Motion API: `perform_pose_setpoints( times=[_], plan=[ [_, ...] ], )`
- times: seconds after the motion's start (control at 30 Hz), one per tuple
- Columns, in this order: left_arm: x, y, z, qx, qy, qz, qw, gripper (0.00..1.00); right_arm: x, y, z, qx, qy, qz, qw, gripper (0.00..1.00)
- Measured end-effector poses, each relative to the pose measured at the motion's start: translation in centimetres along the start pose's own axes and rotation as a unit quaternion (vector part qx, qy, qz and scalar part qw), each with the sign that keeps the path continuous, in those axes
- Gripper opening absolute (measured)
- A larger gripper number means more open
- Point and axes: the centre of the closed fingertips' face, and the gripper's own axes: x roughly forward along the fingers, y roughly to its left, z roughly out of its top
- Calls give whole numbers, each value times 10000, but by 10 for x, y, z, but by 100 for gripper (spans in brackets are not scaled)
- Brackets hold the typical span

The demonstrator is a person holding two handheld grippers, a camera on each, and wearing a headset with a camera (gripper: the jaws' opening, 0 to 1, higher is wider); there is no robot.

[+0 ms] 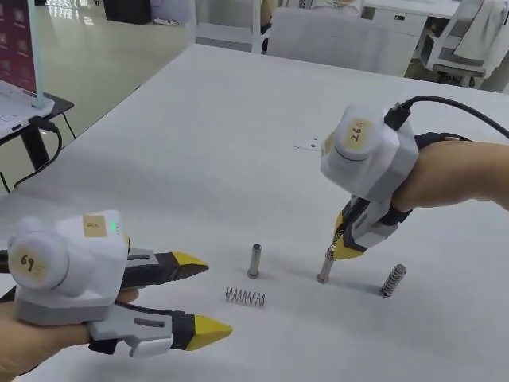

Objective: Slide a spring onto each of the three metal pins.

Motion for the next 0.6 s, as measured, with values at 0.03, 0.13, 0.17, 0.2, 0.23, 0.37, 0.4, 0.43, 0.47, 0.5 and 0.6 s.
perform_pose_setpoints(
  times=[0.03,0.13,0.17,0.2,0.23,0.37,0.4,0.43,0.47,0.5,0.6],
  plan=[
    [0,0,0,-2,-1,-2,10000,46,1,0,0,9,15,15,10000,9],
    [0,0,0,-1,1,-4,10000,46,6,2,-1,41,44,52,10000,9],
    [0,0,0,1,3,-4,10000,46,8,2,-2,44,56,64,10000,9],
    [0,0,0,-1,-1,-4,10000,46,10,2,-2,51,64,70,9999,9],
    [0,0,0,-5,-2,-4,10000,46,11,2,-2,67,72,86,9999,9],
    [-1,0,1,-5,-2,2,10000,46,18,4,-5,116,91,153,9998,9],
    [-1,0,0,-4,1,2,10000,46,20,4,-6,124,92,160,9998,9],
    [-1,0,0,-4,3,3,10000,46,21,5,-6,133,93,170,9997,9],
    [-1,0,0,-5,0,2,10000,46,22,6,-6,142,95,182,9997,9],
    [-1,0,0,-5,-1,2,10000,46,23,6,-6,150,93,193,9997,9],
    [0,0,0,-6,3,0,10000,46,25,6,-7,168,98,199,9996,9]
  ],
)
